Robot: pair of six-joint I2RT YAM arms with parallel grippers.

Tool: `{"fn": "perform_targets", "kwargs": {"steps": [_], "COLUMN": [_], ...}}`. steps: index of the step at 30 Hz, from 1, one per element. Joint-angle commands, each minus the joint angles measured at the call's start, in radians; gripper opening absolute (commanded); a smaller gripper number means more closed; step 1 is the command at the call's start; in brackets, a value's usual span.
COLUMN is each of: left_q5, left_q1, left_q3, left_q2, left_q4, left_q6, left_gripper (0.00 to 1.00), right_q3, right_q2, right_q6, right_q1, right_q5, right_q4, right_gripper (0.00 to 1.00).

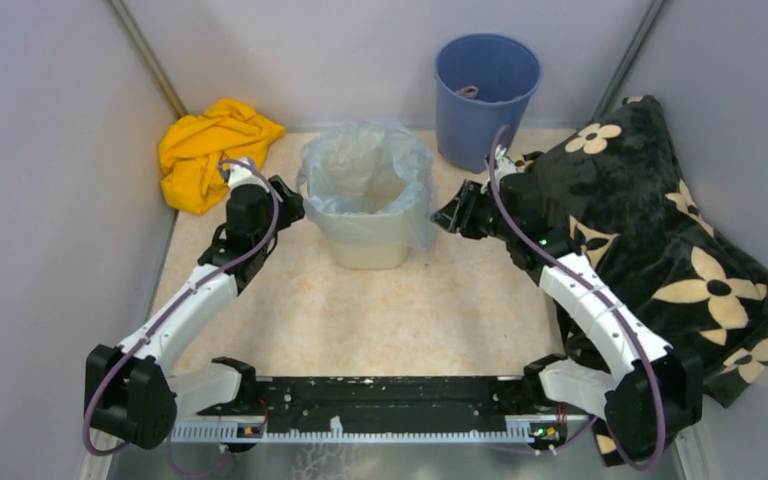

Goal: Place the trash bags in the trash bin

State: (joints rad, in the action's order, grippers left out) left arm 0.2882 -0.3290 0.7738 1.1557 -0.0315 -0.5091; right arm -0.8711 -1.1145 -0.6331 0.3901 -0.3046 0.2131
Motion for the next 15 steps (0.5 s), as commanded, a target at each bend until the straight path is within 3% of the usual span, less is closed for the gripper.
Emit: {"fn": "perform_targets", "kwargs": {"steps": [1, 4, 8, 15], "left_q5": [0.058, 0.034, -0.023, -0.159], "left_q1": [0.005, 0.005, 0.005, 0.005], "left_q3": [0.017, -0.024, -0.095, -0.176], "left_q2": [-0.059, -0.098, -0.159, -0.229], "left_q4": [0.058, 0.064, 0.056, 0.112], "left_q6": [-0.024, -0.061, -0.083, -0.114], "left_gripper": [0.68, 0.67, 0.66, 0.69], "right_q3": [-0.155, -0.214, -0.283, -0.439], "right_q2": [0.062, 0.071, 0.029, -0.248], "right_q6": [0.092, 0.12, 0.11, 0.046], "right_q1": [0.007, -0.016, -0.105, -0.21], "right_q5": [0.114, 0.181, 0.156, -0.018], "right_q4": [0.105, 0.138, 0.094, -0.102], "right_gripper": [0.44, 0.46, 0.46, 0.47]}}
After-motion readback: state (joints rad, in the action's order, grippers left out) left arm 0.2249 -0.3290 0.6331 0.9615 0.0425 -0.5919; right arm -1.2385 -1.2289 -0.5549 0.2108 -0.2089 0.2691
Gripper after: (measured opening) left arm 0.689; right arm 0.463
